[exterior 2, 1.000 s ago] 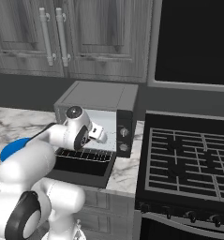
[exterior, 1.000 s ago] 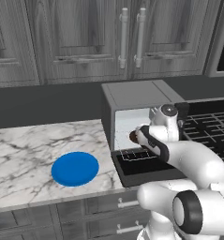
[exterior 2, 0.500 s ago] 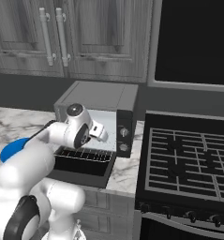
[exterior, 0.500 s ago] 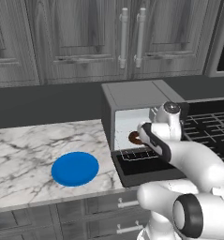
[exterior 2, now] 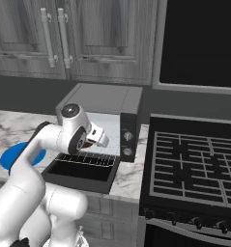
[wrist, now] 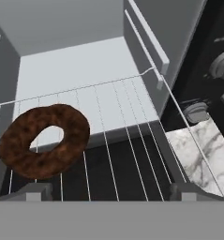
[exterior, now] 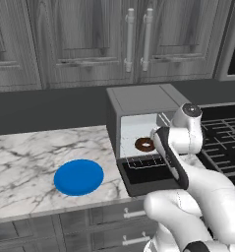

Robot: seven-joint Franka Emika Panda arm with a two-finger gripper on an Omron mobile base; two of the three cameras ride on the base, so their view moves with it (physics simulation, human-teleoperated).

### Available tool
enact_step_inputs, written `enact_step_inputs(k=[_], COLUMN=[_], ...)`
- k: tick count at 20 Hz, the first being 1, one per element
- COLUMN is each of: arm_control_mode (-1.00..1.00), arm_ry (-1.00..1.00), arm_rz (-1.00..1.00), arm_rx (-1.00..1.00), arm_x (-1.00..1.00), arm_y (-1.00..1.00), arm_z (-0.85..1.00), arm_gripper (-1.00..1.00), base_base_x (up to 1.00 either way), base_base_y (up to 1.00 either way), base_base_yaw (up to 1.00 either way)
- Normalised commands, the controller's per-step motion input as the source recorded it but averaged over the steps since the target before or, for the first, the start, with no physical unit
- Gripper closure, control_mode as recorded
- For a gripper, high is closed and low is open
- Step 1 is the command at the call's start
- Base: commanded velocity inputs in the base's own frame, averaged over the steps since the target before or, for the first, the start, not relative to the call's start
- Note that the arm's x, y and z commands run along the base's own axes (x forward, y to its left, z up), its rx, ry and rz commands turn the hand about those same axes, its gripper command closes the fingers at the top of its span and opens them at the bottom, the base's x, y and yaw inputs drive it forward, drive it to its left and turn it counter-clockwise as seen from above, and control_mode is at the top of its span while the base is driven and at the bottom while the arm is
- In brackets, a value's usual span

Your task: Pick up the bagel from the plate, place it on the toaster oven rack, close the door, and set the timer.

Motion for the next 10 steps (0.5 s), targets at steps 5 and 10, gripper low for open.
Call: enact_step_inputs(k=[5, 10], arm_control_mode=[-1.00, -1.00], arm_ry=[0.00, 0.00], arm_rz=[0.01, 0.05], arm_rx=[0.00, 0.00], arm_x=[-0.69, -0.52], arm_y=[0.00, 0.01], arm_z=[0.04, 0.00], arm_gripper=[-1.00, -1.00], base_base_x=[0.00, 0.00], base_base_y=[0.00, 0.00], base_base_yaw=[0.00, 0.00])
